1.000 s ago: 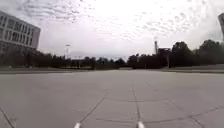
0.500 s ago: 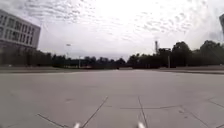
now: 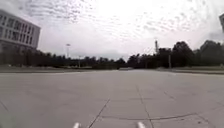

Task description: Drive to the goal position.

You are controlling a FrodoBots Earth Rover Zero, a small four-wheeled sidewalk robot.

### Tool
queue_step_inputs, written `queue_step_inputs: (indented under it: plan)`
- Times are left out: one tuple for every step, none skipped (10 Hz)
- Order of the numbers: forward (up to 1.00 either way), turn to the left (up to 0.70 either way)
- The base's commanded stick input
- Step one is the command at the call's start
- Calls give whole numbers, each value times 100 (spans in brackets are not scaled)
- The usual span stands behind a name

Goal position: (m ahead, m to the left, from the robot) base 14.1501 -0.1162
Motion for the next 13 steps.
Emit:
queue_step_inputs:
  plan:
    - [70,0]
    - [70,0]
    - [70,0]
    - [70,0]
    - [70,0]
    - [70,0]
    - [70,0]
    - [70,0]
    - [70,0]
    - [70,0]
    - [70,0]
    - [70,0]
    - [70,0]
